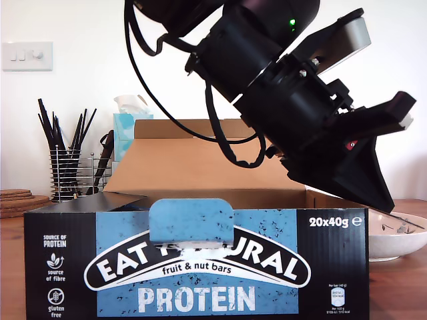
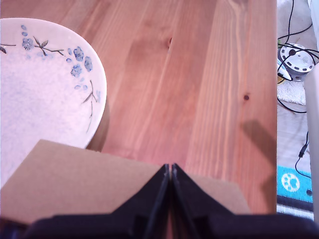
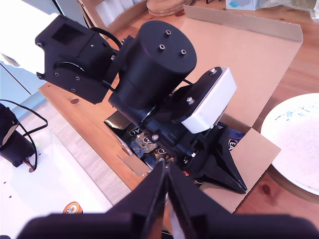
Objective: Spread the side flaps of the carton box of snackbars
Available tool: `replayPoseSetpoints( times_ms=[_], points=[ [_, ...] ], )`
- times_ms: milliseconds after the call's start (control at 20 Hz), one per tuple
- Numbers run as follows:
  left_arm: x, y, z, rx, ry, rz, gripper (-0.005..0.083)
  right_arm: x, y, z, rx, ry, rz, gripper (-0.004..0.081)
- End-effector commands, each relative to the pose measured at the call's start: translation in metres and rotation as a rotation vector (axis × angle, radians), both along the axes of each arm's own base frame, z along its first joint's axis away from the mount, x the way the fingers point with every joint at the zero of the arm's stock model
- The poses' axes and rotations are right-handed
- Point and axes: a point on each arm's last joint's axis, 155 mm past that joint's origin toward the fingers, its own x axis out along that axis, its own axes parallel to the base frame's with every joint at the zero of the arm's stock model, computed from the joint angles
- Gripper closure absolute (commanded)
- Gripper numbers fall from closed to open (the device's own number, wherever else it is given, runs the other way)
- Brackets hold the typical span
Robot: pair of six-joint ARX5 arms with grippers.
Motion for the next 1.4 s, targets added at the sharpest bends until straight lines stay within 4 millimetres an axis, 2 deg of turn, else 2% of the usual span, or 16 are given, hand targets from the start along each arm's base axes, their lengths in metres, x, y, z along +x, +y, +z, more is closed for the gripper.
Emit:
replayPoseSetpoints(
  times_ms=[0,150,250,350,550,650,700,800,850,900,950,1000,1350],
  points=[
    [0.001,0.010,-0.022,0.087,0.023,0.018,0.0795,-0.001,0.001,0.003,0.008,-0.009,0.008,0.0783],
    [0.009,0.012,0.003,0.130,0.030,0.065,0.0795,-0.002,0.002,0.003,0.009,-0.010,0.011,0.0783],
    [0.016,0.020,0.024,0.167,0.032,0.132,0.0795,-0.002,0.002,0.003,0.005,-0.015,0.017,0.0783],
    [0.019,0.037,0.035,0.240,0.038,0.187,0.0795,-0.003,0.003,0.003,0.004,-0.017,0.021,0.0783],
    [0.010,0.078,0.041,0.399,0.159,0.259,0.0764,-0.002,0.003,0.003,-0.001,-0.024,0.024,0.0783],
    [0.004,0.095,0.040,0.466,0.202,0.286,0.0659,-0.001,0.003,0.005,0.001,-0.033,0.024,0.0783],
    [0.005,0.109,0.039,0.514,0.218,0.338,0.0570,0.000,0.003,0.006,0.003,-0.041,0.025,0.0783],
    [0.010,0.138,0.035,0.592,0.259,0.523,0.0465,0.001,0.003,0.009,0.004,-0.057,0.026,0.0783],
    [0.013,0.151,0.034,0.626,0.263,0.602,0.0361,0.001,0.003,0.009,-0.003,-0.069,0.032,0.0783],
    [0.016,0.164,0.034,0.658,0.259,0.678,0.0202,0.001,0.003,0.009,-0.004,-0.070,0.033,0.0783],
    [0.017,0.172,0.034,0.684,0.241,0.704,0.0097,0.001,0.003,0.009,-0.004,-0.070,0.033,0.0783],
    [0.021,0.178,0.035,0.700,0.215,0.728,0.0056,0.001,0.003,0.009,-0.005,-0.072,0.033,0.0783],
    [0.045,0.215,0.044,0.760,0.042,0.931,0.0057,0.001,0.003,0.009,-0.015,-0.080,0.042,0.0783]
  ],
)
